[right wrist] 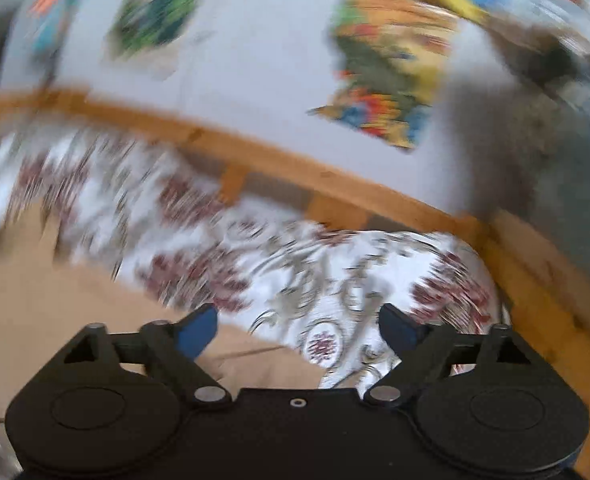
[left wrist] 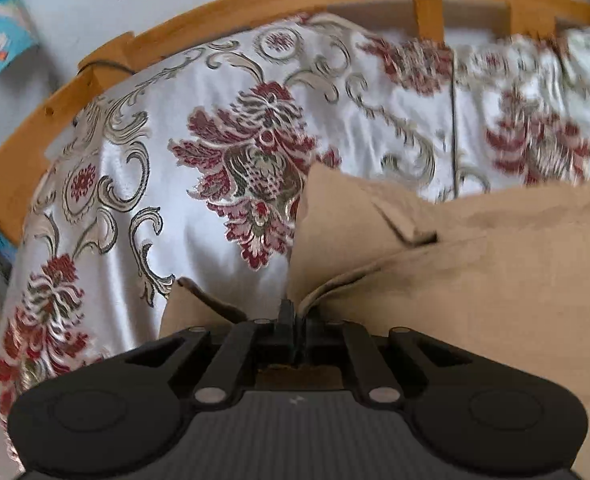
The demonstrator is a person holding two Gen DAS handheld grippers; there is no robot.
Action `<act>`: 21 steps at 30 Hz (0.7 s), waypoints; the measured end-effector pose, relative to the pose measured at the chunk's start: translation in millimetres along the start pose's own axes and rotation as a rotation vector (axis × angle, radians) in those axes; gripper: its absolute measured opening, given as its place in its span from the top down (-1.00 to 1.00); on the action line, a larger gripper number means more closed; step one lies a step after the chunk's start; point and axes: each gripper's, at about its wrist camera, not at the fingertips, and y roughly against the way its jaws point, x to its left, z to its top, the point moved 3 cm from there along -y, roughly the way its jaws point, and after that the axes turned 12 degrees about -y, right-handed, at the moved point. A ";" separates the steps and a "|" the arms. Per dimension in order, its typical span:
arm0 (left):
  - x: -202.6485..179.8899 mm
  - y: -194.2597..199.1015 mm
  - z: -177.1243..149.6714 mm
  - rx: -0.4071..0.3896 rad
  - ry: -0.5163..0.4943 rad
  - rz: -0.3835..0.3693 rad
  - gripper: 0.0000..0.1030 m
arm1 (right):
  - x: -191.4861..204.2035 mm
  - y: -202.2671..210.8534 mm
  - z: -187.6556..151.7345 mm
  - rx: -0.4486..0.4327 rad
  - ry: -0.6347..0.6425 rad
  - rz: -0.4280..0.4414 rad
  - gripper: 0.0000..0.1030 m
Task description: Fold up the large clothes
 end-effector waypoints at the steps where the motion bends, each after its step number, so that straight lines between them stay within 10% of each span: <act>1: 3.0 2.2 0.2 -0.012 0.015 -0.023 0.89 | -12.2 4.0 1.9 0.004 -0.064 -0.008 -0.87; 4: 14.7 7.8 -3.0 -0.041 0.057 -0.107 0.64 | -54.6 14.6 1.8 0.063 -0.311 -0.005 -0.93; 7: 27.5 21.8 -9.6 -0.111 0.095 -0.201 -0.75 | -81.3 30.0 -3.2 0.099 -0.496 0.033 -0.98; 12: 62.4 57.0 -27.1 -0.212 0.177 -0.127 -0.84 | -59.0 45.1 -24.3 0.210 -0.323 0.090 -0.99; 16: 92.1 77.9 -48.7 -0.218 0.332 -0.241 -0.95 | -22.0 43.1 -40.0 0.357 -0.288 0.219 -0.99; 21: 96.7 56.8 -76.5 -0.053 0.352 -0.227 -0.90 | 25.5 30.7 -62.5 0.515 -0.097 0.276 -0.98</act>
